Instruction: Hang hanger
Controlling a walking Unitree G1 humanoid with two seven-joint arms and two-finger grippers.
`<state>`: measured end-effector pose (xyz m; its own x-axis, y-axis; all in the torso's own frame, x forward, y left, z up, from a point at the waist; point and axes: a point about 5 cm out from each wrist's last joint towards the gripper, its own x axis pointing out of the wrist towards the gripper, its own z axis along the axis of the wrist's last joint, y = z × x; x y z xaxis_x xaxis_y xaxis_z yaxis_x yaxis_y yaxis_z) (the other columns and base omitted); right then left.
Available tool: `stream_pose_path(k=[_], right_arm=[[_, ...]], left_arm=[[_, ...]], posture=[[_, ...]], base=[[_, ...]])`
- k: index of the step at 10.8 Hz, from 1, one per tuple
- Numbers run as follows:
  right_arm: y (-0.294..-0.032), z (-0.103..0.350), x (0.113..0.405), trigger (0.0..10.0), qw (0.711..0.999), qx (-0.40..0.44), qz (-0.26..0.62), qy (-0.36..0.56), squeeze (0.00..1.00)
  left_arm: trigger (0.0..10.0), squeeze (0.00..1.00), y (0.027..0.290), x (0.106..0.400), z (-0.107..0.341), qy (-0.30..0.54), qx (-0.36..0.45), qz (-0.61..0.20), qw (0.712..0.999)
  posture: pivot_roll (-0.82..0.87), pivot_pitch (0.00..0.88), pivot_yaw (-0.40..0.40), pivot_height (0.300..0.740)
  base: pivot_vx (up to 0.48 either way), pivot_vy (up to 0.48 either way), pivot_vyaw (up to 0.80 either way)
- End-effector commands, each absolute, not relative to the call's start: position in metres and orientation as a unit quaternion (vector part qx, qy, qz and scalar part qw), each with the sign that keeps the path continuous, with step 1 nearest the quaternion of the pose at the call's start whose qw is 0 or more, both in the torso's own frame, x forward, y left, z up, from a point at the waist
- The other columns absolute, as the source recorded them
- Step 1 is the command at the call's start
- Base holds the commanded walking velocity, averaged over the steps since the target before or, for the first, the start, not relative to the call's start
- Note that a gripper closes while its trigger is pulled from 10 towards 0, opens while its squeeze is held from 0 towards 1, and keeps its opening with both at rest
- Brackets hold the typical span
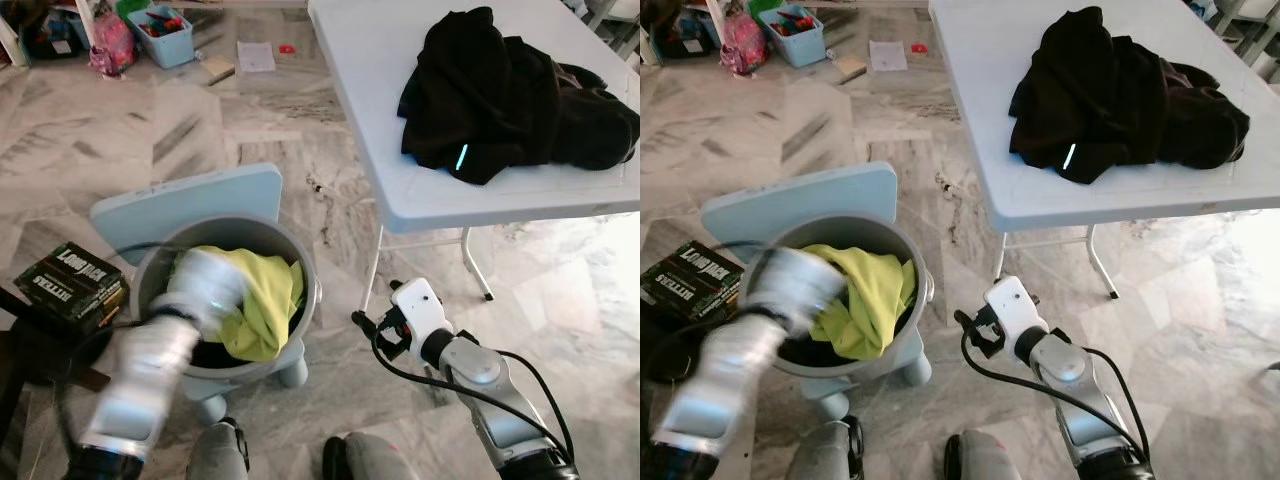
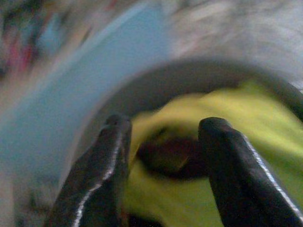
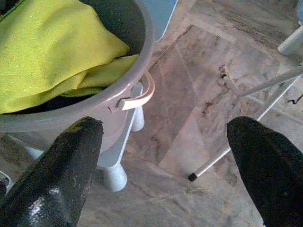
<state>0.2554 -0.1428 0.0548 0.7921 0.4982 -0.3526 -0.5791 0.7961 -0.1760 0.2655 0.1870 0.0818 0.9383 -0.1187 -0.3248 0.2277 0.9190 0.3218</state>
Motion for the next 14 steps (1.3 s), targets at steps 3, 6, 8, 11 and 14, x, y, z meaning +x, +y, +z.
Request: stream_pose_path(k=[3,6,8,11,14], right_arm=[[-0.147,0.055,0.252,10.0,0.937,-0.140,0.284,0.146,0.00],[-0.149,0.054,0.250,10.0,0.936,-0.144,0.286,0.149,0.00],[-0.151,0.056,0.248,10.0,0.935,-0.148,0.287,0.148,0.00],[-0.153,0.057,0.245,10.0,0.934,-0.151,0.287,0.148,0.00],[-0.153,0.058,0.245,10.0,0.933,-0.157,0.288,0.147,0.00]], left_arm=[[10.0,1.00,0.198,0.258,0.052,0.248,0.008,0.008,0.969],[10.0,1.00,0.175,0.269,0.038,0.272,-0.065,-0.009,0.960],[10.0,0.91,0.157,0.279,0.041,0.267,-0.074,-0.042,0.960],[10.0,0.00,0.137,0.287,0.033,0.306,-0.138,-0.063,0.940],[0.0,0.00,0.142,0.299,0.023,0.323,-0.222,-0.023,0.920]], posture=[[-0.07,0.136,-0.075,0.740],[-0.09,0.144,-0.087,0.740],[-0.11,0.145,-0.086,0.740],[-0.13,0.145,-0.084,0.740],[-0.14,0.142,-0.085,0.740]], base=[[0.000,0.000,0.00],[0.000,0.000,0.00],[0.000,0.000,0.00],[0.000,0.000,0.00],[0.000,0.000,0.00]])
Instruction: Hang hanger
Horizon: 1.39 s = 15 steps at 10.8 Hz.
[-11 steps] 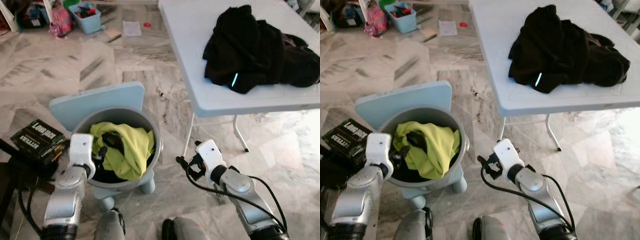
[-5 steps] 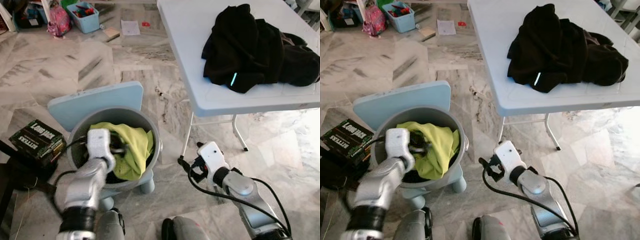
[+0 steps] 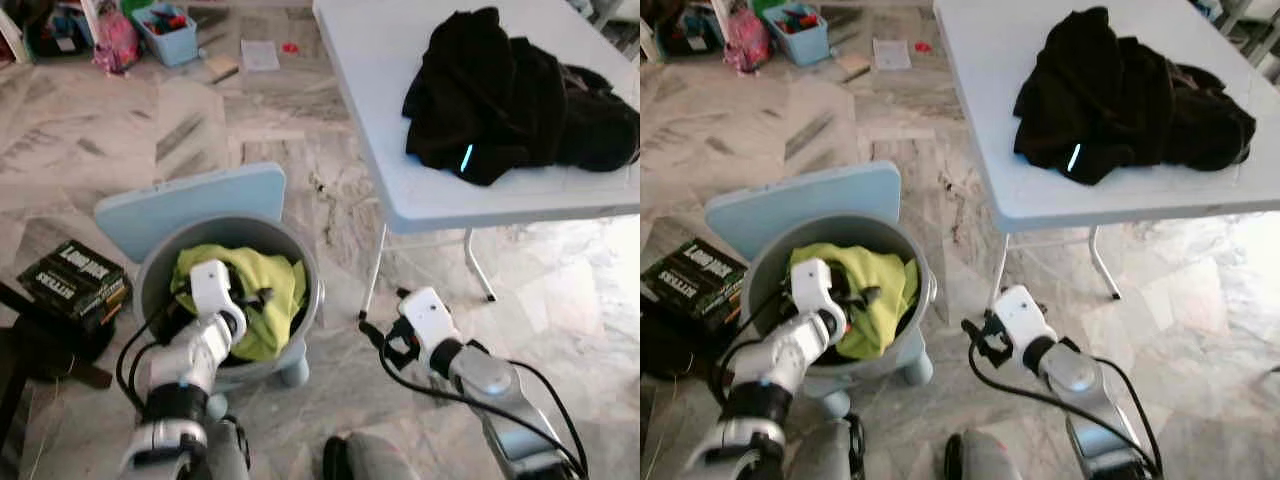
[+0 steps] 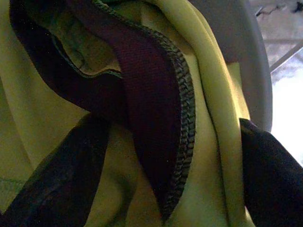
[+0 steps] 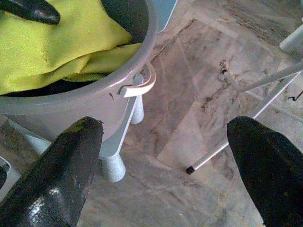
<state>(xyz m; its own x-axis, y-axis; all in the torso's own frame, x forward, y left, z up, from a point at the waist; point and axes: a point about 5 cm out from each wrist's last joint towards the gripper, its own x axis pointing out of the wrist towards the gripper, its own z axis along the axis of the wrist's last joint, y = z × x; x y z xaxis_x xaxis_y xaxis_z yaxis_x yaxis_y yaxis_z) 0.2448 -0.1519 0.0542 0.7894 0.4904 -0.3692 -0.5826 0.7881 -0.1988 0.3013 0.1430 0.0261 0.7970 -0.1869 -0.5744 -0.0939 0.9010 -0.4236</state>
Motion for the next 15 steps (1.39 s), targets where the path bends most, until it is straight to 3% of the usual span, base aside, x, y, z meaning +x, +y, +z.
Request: stream_pose_path(k=[1,4,9,15], right_arm=[[-0.154,0.057,0.244,10.0,0.933,-0.159,0.286,0.147,0.00],[-0.155,0.058,0.245,10.0,0.934,-0.162,0.284,0.145,0.00],[-0.154,0.058,0.246,10.0,0.934,-0.163,0.284,0.145,0.00],[-0.151,0.058,0.248,10.0,0.939,-0.142,0.281,0.139,0.00]], left_arm=[[0.0,0.00,0.141,0.301,0.021,0.327,-0.231,-0.028,0.916],[0.0,0.00,0.157,0.313,0.023,0.314,-0.202,0.007,0.928],[0.0,0.00,0.161,0.313,0.018,0.312,-0.163,0.003,0.936],[0.0,0.00,0.169,0.314,0.019,0.296,-0.031,-0.034,0.954]], posture=[[-0.14,0.141,-0.086,0.740],[-0.15,0.138,-0.085,0.740],[-0.14,0.132,-0.084,0.740],[-0.13,0.131,-0.074,0.740]], base=[[0.000,0.000,0.00],[0.000,0.000,0.00],[0.000,0.000,0.00],[0.000,0.000,0.00]])
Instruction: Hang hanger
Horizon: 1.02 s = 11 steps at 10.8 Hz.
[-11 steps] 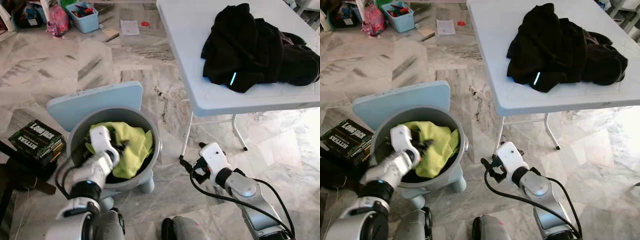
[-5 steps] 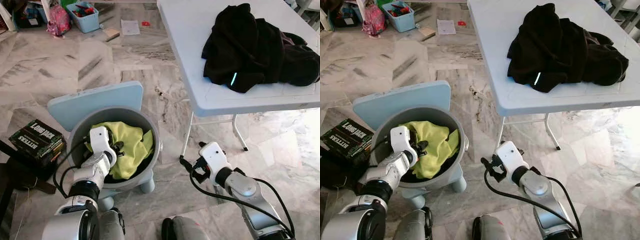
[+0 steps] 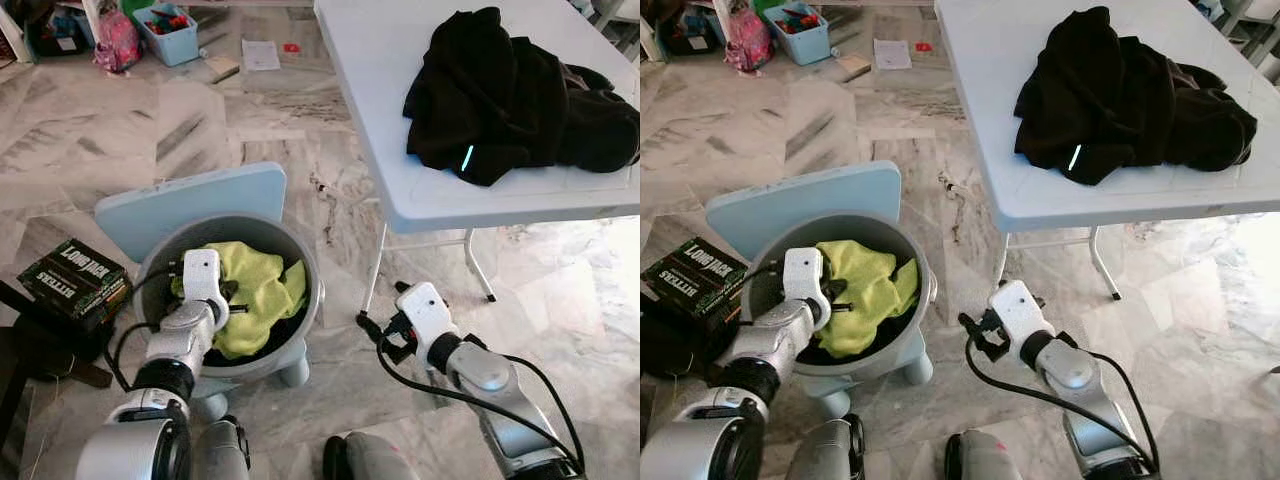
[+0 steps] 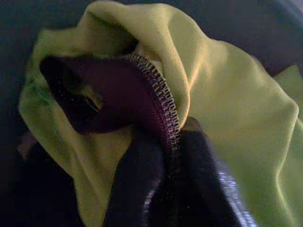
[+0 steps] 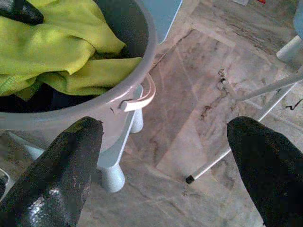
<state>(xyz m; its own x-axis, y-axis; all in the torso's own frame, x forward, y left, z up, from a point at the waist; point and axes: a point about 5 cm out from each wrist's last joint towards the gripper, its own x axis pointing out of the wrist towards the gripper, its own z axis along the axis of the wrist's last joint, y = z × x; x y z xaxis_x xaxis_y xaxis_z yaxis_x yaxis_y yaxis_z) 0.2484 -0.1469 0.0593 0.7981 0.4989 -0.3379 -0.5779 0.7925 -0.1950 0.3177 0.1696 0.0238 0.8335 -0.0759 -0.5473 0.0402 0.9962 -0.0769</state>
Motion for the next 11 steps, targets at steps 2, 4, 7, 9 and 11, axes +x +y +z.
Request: stream_pose_path(k=[2,4,7,9,11], right_arm=[[-0.1484,0.0579,0.2474,10.0,0.937,-0.142,0.288,0.138,0.00],[-0.1473,0.0583,0.2476,10.0,0.938,-0.138,0.289,0.134,0.00],[-0.1482,0.0577,0.2476,10.0,0.937,-0.148,0.285,0.137,0.00],[-0.1482,0.0577,0.2476,10.0,0.937,-0.148,0.285,0.137,0.00],[-0.1482,0.0577,0.2476,10.0,0.937,-0.148,0.285,0.137,0.00]], left_arm=[[0.0,0.00,0.1684,0.3146,0.0202,0.289,-0.007,-0.046,0.956],[0.0,0.00,0.1660,0.3150,0.0202,0.286,-0.003,-0.053,0.957],[0.0,0.00,0.1651,0.3143,0.0192,0.284,0.005,-0.059,0.957],[0.0,0.00,0.1651,0.3143,0.0192,0.284,0.005,-0.059,0.957],[0.0,0.00,0.1651,0.3143,0.0192,0.284,0.005,-0.059,0.957]], posture=[[-0.13,0.131,-0.073,0.740],[-0.13,0.129,-0.072,0.740],[-0.13,0.128,-0.071,0.740],[-0.13,0.128,-0.071,0.740],[-0.13,0.128,-0.071,0.740]], base=[[0.000,0.000,0.00],[0.000,0.000,0.00],[0.000,0.000,0.00],[0.000,0.000,0.00],[0.000,0.000,0.00]])
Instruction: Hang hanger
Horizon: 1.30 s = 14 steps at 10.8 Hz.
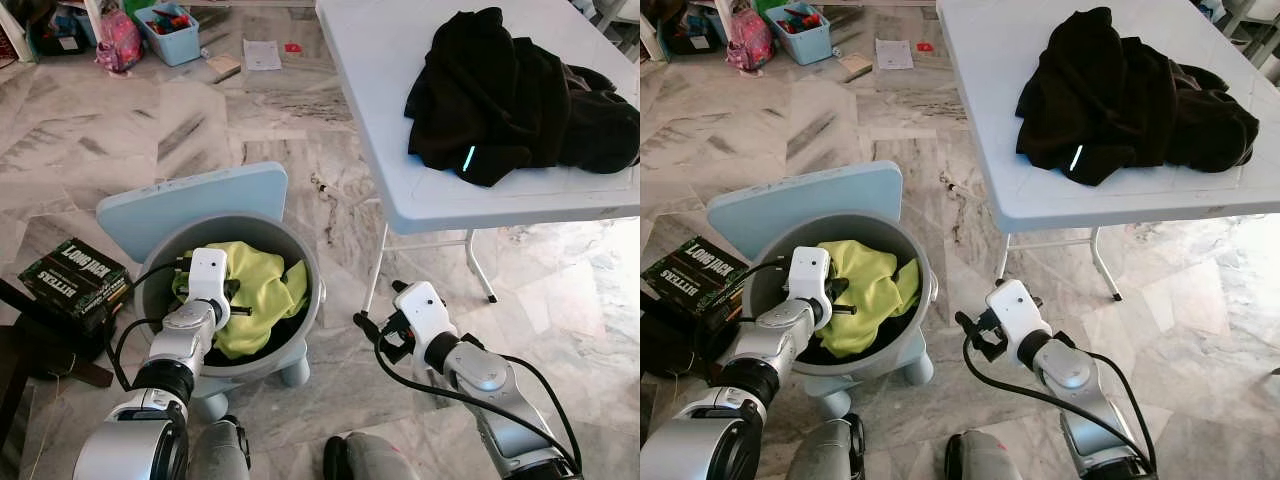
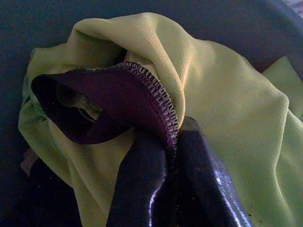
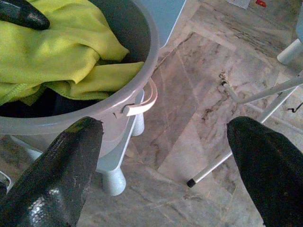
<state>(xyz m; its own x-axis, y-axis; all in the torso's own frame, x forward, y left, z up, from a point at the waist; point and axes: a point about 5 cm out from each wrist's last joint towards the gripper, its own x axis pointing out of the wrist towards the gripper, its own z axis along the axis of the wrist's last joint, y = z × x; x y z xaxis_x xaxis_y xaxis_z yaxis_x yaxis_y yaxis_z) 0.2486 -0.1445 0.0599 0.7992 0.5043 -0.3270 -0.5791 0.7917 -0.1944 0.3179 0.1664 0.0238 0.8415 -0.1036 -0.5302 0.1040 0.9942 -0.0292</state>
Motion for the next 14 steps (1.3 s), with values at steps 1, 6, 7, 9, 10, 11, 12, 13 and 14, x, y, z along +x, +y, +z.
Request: stream_pose_path(k=[1,6,7,9,10,11,12,13,14], right_arm=[[-0.1482,0.0577,0.2476,10.0,0.937,-0.148,0.285,0.137,0.00],[-0.1482,0.0577,0.2476,10.0,0.937,-0.148,0.285,0.137,0.00],[-0.1482,0.0577,0.2476,10.0,0.937,-0.148,0.285,0.137,0.00],[-0.1482,0.0577,0.2476,10.0,0.937,-0.148,0.285,0.137,0.00],[-0.1482,0.0577,0.2476,10.0,0.937,-0.148,0.285,0.137,0.00],[-0.1482,0.0577,0.2476,10.0,0.937,-0.148,0.285,0.137,0.00],[-0.1482,0.0577,0.2476,10.0,0.937,-0.148,0.285,0.137,0.00],[-0.1482,0.0577,0.2476,10.0,0.937,-0.148,0.285,0.137,0.00],[-0.1482,0.0577,0.2476,10.0,0.937,-0.148,0.285,0.137,0.00]], left_arm=[[0.0,0.00,0.1651,0.3143,0.0192,0.284,0.005,-0.059,0.957],[0.0,0.00,0.1651,0.3143,0.0192,0.284,0.005,-0.059,0.957],[0.0,0.00,0.1651,0.3143,0.0192,0.284,0.005,-0.059,0.957],[0.0,0.00,0.1651,0.3143,0.0192,0.284,0.005,-0.059,0.957],[0.0,0.00,0.1651,0.3143,0.0192,0.284,0.005,-0.059,0.957],[0.0,0.00,0.1651,0.3143,0.0192,0.284,0.005,-0.059,0.957],[0.0,0.00,0.1651,0.3143,0.0192,0.284,0.005,-0.059,0.957],[0.0,0.00,0.1651,0.3143,0.0192,0.284,0.005,-0.059,0.957],[0.0,0.00,0.1651,0.3143,0.0192,0.284,0.005,-0.059,0.957]], posture=[[-0.13,0.128,-0.071,0.740],[-0.13,0.128,-0.071,0.740],[-0.13,0.128,-0.071,0.740],[-0.13,0.128,-0.071,0.740],[-0.13,0.128,-0.071,0.740],[-0.13,0.128,-0.071,0.740],[-0.13,0.128,-0.071,0.740],[-0.13,0.128,-0.071,0.740],[-0.13,0.128,-0.071,0.740]], base=[[0.000,0.000,0.00],[0.000,0.000,0.00],[0.000,0.000,0.00],[0.000,0.000,0.00],[0.000,0.000,0.00],[0.000,0.000,0.00],[0.000,0.000,0.00],[0.000,0.000,0.00],[0.000,0.000,0.00]])
